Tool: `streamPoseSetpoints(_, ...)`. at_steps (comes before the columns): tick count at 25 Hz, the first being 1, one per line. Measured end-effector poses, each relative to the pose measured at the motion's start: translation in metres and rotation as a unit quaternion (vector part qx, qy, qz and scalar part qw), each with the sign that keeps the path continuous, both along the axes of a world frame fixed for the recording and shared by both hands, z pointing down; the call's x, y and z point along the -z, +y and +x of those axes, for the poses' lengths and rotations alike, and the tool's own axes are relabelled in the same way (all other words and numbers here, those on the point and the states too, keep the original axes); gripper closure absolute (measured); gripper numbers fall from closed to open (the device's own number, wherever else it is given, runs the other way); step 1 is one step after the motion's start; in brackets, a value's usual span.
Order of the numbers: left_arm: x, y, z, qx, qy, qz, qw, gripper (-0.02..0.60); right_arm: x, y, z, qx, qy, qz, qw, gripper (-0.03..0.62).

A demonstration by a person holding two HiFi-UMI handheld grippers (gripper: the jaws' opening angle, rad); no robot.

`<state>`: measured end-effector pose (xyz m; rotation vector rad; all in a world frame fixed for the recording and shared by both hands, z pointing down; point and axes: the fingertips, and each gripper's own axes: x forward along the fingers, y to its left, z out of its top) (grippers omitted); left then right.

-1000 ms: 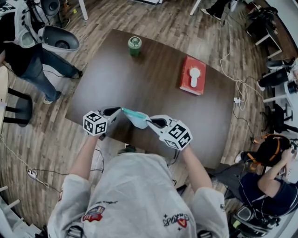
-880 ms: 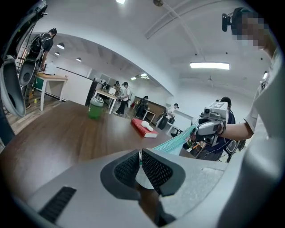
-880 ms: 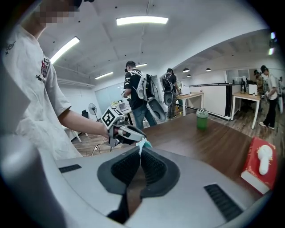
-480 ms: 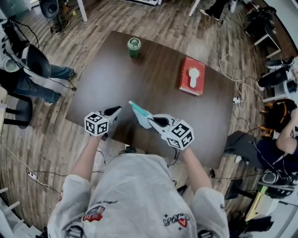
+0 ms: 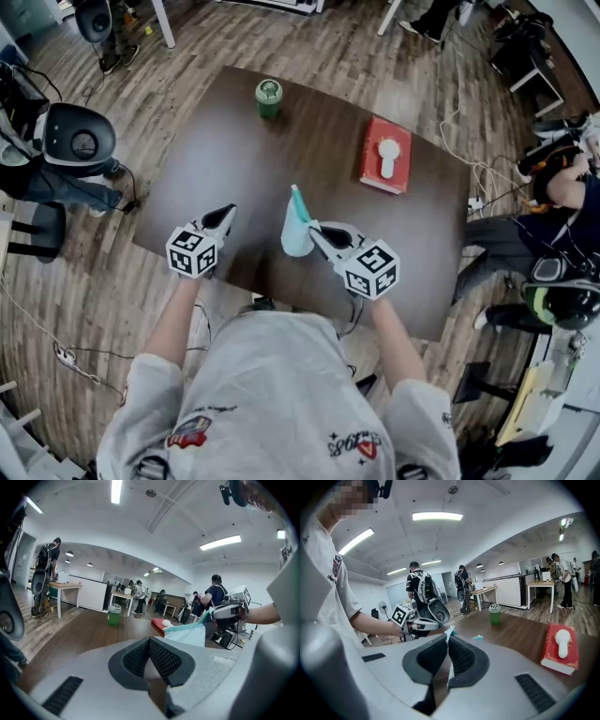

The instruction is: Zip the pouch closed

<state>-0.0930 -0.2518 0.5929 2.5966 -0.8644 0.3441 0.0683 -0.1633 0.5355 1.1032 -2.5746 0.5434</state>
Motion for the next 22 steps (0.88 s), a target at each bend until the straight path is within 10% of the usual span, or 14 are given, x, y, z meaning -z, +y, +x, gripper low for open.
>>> streamPoseSetpoints(22, 0.119, -0.007, 0.004, 0.031, 0.018, 0.127, 0.9912, 0.577, 0.059, -0.020, 0.036, -0.142, 0.009, 0.135, 0.981, 0.579)
